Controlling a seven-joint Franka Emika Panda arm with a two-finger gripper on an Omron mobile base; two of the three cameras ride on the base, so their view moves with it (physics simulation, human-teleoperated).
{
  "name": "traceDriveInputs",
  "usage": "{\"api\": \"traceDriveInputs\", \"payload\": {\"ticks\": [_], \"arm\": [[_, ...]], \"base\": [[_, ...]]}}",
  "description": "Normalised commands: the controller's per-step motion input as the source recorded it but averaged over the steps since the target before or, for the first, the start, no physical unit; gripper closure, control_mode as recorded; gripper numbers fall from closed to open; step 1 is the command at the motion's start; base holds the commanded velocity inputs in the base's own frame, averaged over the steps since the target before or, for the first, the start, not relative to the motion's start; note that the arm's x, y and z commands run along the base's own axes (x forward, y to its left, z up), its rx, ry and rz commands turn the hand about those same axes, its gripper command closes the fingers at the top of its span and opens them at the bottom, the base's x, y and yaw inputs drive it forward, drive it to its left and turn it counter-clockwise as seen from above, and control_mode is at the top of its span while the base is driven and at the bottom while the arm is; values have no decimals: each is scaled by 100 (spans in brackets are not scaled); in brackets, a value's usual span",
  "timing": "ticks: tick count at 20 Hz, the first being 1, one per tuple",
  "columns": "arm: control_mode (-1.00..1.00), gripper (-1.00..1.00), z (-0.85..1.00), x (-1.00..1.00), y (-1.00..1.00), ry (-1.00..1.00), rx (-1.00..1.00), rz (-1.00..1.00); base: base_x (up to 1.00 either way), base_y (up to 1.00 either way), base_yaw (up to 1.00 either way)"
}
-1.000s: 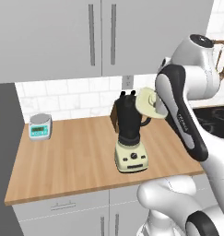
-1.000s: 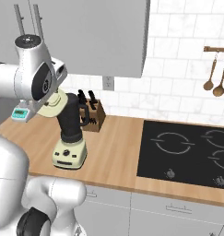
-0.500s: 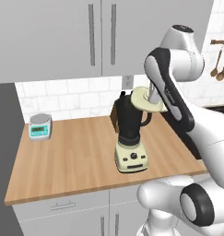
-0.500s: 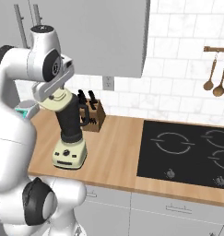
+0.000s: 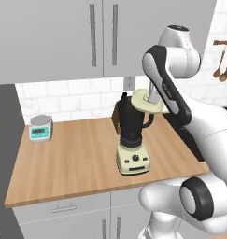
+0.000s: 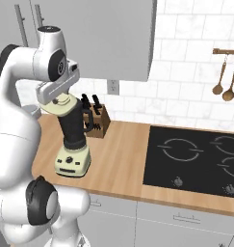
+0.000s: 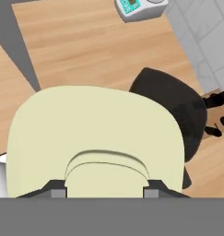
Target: Close the lid blender by securely placing the lid on top.
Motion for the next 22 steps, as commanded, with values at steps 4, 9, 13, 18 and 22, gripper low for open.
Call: {"api": "traceDriveInputs", "payload": {"ticks": [4, 9, 13, 18, 22], "arm": [[-100, 100, -10, 24, 20, 0, -2, 0], [-100, 100, 0, 39, 16, 3, -1, 0], [-100, 100, -3, 34, 1, 6, 0, 0], [-100, 100, -4, 26, -4, 5, 0, 0], [-100, 100, -12, 20, -1, 4, -2, 0]], "base": [[0, 0, 0], [0, 0, 0], [0, 0, 0], [0, 0, 0], [0, 0, 0]]}}
